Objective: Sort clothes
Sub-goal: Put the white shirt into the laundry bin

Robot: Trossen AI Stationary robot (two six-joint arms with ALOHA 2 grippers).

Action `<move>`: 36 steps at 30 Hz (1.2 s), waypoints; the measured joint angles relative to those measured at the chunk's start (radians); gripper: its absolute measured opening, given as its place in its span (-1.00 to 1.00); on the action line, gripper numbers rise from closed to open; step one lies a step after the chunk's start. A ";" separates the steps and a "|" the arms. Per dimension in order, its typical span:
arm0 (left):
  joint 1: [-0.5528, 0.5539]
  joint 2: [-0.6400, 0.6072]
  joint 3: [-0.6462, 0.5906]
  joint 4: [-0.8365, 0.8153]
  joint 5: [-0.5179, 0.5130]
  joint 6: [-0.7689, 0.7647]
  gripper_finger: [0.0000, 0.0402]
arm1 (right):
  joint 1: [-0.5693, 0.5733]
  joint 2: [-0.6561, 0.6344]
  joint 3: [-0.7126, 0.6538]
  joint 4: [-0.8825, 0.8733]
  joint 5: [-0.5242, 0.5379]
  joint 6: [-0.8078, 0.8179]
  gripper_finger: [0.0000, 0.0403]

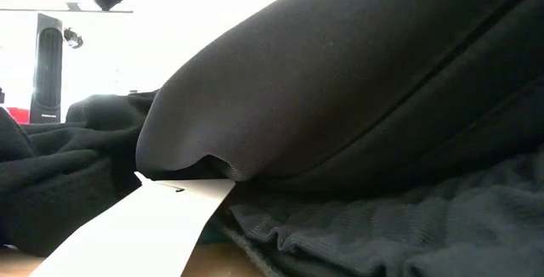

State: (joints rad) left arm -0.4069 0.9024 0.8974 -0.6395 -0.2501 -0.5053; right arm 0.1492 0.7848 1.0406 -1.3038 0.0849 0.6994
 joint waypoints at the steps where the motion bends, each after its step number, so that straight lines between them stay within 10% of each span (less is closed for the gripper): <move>1: -0.005 -0.007 0.000 0.000 0.001 0.000 -0.32 | 0.019 0.033 0.005 -0.035 -0.012 0.042 -0.30; 18: -0.026 -0.134 0.000 -0.200 -0.040 -0.027 -0.32 | 0.270 0.422 -0.044 -0.024 0.149 0.583 -0.31; 36: -0.093 -0.176 -0.054 -0.242 -0.100 -0.121 -0.32 | 0.215 0.425 -0.504 0.496 0.075 0.767 0.00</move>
State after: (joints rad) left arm -0.5003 0.7263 0.8439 -0.8810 -0.3504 -0.6265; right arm 0.3644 1.2100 0.5367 -0.8080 0.1597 1.4663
